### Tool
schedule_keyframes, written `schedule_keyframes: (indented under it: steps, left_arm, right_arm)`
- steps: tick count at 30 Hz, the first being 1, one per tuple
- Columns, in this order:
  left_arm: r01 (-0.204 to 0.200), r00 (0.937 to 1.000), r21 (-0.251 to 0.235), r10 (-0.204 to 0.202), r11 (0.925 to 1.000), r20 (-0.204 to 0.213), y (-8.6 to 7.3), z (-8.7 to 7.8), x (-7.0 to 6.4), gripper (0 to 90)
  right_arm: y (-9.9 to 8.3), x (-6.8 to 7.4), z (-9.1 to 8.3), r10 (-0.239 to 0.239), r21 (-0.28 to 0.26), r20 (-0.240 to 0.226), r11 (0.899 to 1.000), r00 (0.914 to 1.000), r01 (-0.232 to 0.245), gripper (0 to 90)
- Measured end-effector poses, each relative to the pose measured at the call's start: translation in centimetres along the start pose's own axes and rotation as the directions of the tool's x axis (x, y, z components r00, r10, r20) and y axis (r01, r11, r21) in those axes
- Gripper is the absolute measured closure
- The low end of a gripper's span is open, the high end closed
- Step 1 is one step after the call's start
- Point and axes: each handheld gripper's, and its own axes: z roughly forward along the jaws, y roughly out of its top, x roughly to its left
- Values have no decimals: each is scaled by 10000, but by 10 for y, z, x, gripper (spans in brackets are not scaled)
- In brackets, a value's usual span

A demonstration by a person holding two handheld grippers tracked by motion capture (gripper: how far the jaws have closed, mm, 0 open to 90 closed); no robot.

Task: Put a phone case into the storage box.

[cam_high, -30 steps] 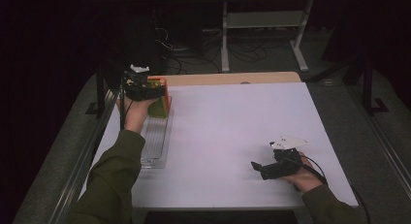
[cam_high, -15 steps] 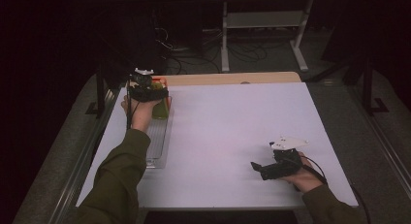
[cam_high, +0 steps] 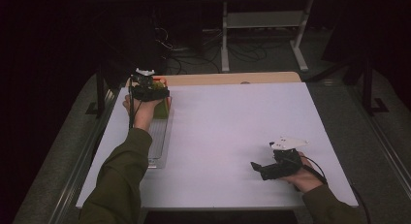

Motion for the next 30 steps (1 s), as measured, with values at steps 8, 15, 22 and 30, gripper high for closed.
schedule_keyframes:
  steps: [8, 15, 22, 30]
  left_arm:
    - [114, 9998, -102, -112, 9999, 191, 0, 0, 2, 26]
    - [239, 9989, -268, -228, 9994, 411, 1, 0, 3, 5]
    - [18, 9965, -261, 4, 9997, 835, 1, -5, 4, 0]
    - [-692, 9799, -68, 693, 9976, 1872, 0, -21, 6, 0]
  right_arm:
    - [0, 0, 0, -24, 0, -2, 10000, 10000, 24, 8]
    - [0, 0, 0, 5, 10, -8, 10000, 10000, -5, 8]
    - [0, 0, 0, 5, -13, 0, 10000, 10000, -5, 9]
    - [1, 0, 0, 20, -30, -8, 10000, 10000, -20, 8]
